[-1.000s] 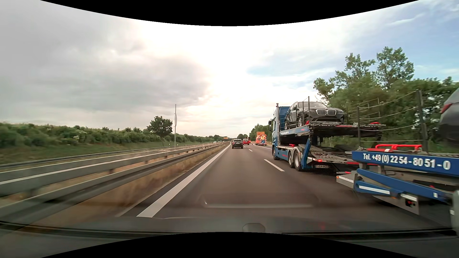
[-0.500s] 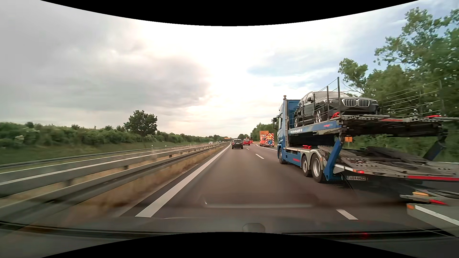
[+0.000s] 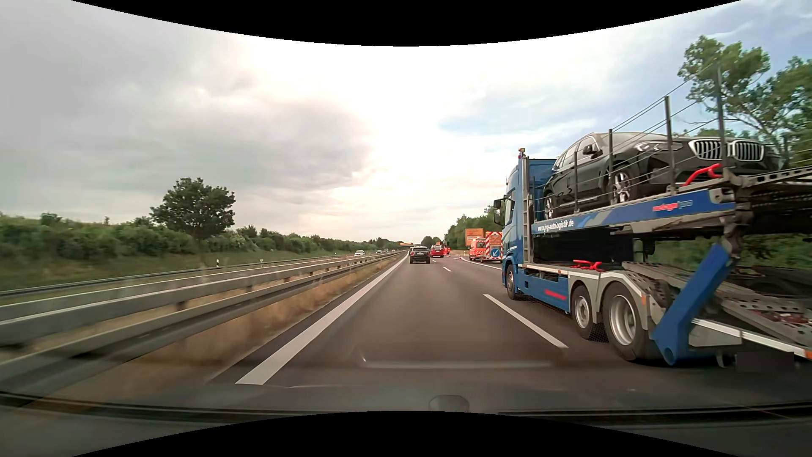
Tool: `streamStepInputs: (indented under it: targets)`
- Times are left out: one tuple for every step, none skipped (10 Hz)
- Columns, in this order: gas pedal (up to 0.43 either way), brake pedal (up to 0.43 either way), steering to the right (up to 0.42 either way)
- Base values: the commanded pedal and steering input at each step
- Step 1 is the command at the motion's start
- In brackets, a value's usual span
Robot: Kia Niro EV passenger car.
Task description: Follow the waypoints while adhering to traffic rules and regulations
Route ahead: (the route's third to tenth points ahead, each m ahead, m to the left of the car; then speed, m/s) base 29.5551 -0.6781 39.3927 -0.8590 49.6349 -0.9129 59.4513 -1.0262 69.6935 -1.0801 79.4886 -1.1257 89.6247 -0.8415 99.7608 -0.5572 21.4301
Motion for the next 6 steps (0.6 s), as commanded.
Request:
streamStepInputs:
  targets:
    - [0.000, 0.073, -0.004]
    - [0.000, 0.073, -0.004]
    - [0.000, 0.073, -0.004]
    - [0.000, 0.067, -0.005]
    - [0.000, 0.061, -0.005]
    - [0.000, 0.055, -0.005]
